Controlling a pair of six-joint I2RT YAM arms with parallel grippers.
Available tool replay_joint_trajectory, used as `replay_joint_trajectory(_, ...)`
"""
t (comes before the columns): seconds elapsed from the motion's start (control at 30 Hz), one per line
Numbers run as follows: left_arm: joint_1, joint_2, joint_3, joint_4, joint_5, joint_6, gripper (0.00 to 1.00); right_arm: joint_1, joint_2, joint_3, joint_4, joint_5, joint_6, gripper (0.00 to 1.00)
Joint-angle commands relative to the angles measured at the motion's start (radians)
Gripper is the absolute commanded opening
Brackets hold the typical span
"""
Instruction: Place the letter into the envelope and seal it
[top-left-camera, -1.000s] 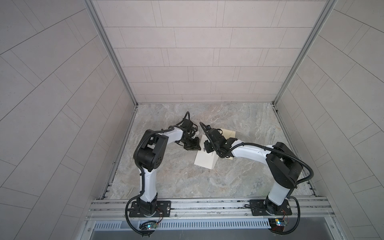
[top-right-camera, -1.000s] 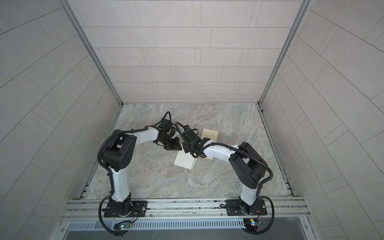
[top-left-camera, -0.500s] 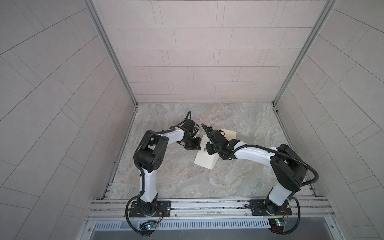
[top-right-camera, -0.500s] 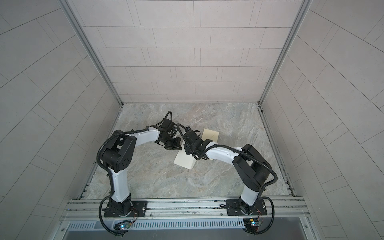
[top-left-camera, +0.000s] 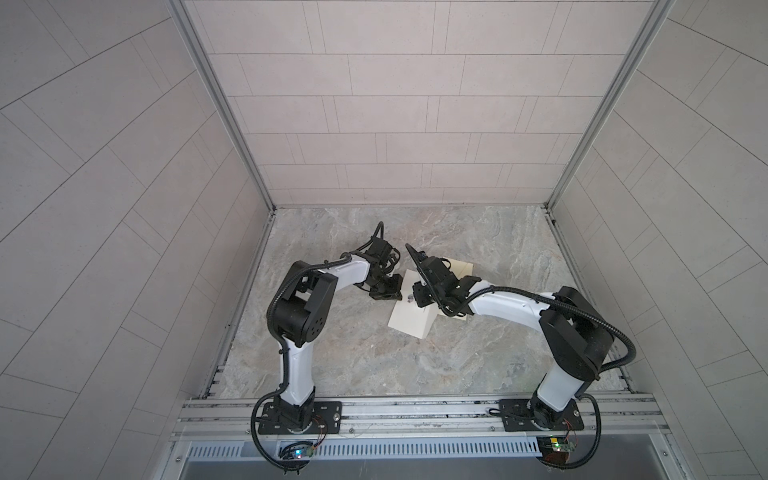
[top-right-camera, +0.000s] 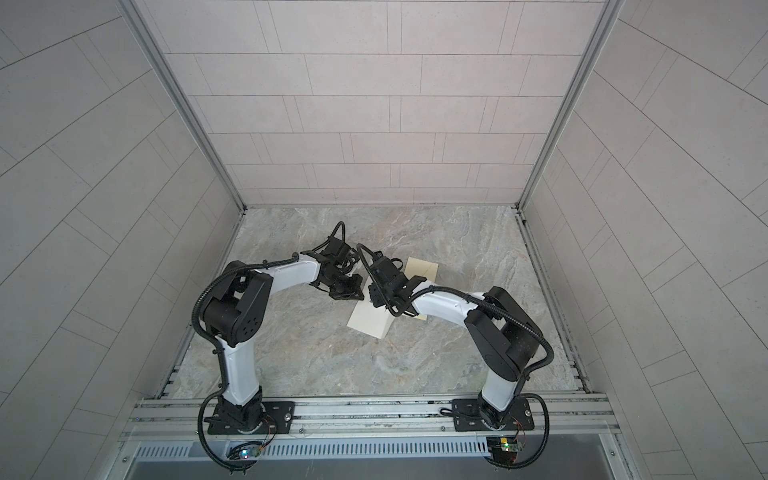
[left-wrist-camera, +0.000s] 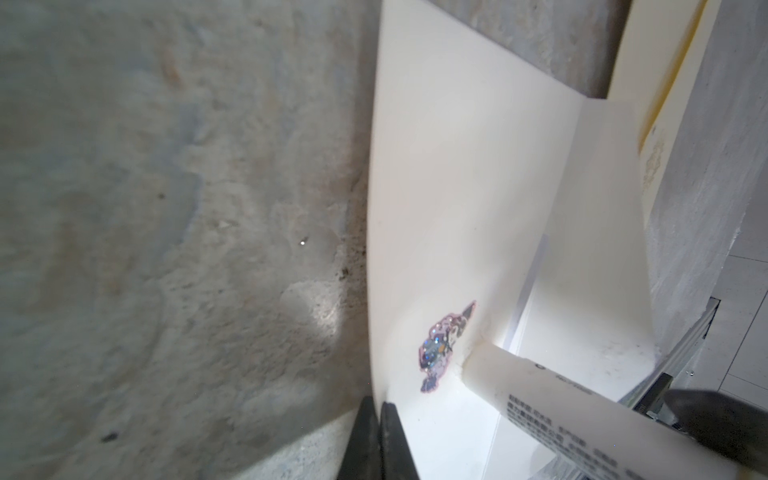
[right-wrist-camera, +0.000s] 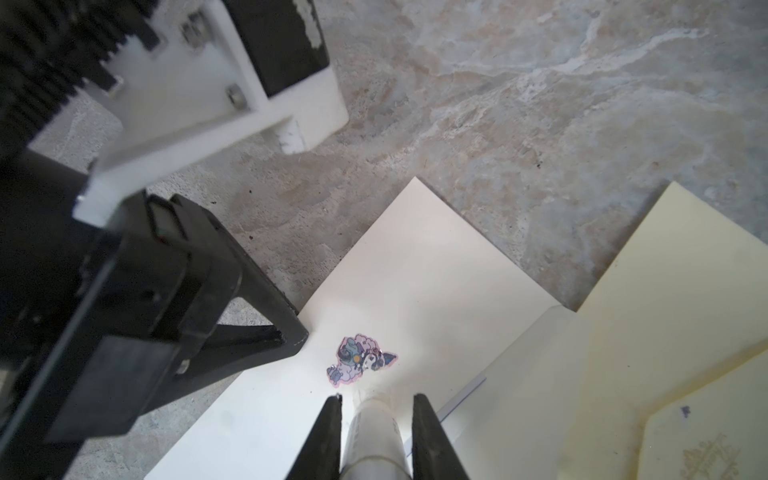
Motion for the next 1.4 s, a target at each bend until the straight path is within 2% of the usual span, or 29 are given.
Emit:
replay_joint_trajectory(0.0,-0.003,-0.040,0.009,-0.031,-0.149,-0.019,0.00,0.010,0.079,-0.034,-0.239,0.105,0.030,0.00)
replay_joint_trajectory(0.17,-0.004,-0.045,0.003,-0.035,-0.160,-0.023,0.00,0.045,0.086,-0.013,-0.285,0.304,0.105,0.00)
replay_joint_trajectory(0.33,-0.001,-0.034,0.010,-0.051,-0.128,-0.007,0.00,0.049,0.066,-0.036,-0.289,0.418,0.165,0.00)
replay_joint_trajectory(0.43,-0.002,-0.033,0.013,-0.058,-0.119,0.004,0.00,0.047,0.059,-0.050,-0.280,0.433,0.182,0.00)
replay_joint_trajectory(0.53,-0.002,-0.035,0.011,-0.057,-0.117,0.006,0.00,0.047,0.049,-0.058,-0.262,0.423,0.172,0.00)
replay_joint_trajectory(0.7,-0.006,-0.039,0.010,-0.057,-0.113,0.010,0.00,0.049,-0.028,-0.098,-0.155,0.326,0.133,0.00)
replay_joint_trajectory(0.93,-0.014,-0.036,0.014,-0.056,-0.109,0.019,0.00,0.049,-0.136,-0.086,-0.121,0.307,0.132,0.00)
replay_joint_trajectory(1.23,-0.019,-0.032,0.020,-0.060,-0.104,0.024,0.00,0.055,-0.071,-0.033,-0.041,0.139,0.098,0.00)
replay_joint_trajectory(1.37,-0.020,-0.028,0.024,-0.061,-0.105,0.025,0.00,0.073,-0.044,0.013,-0.031,0.126,0.082,0.00)
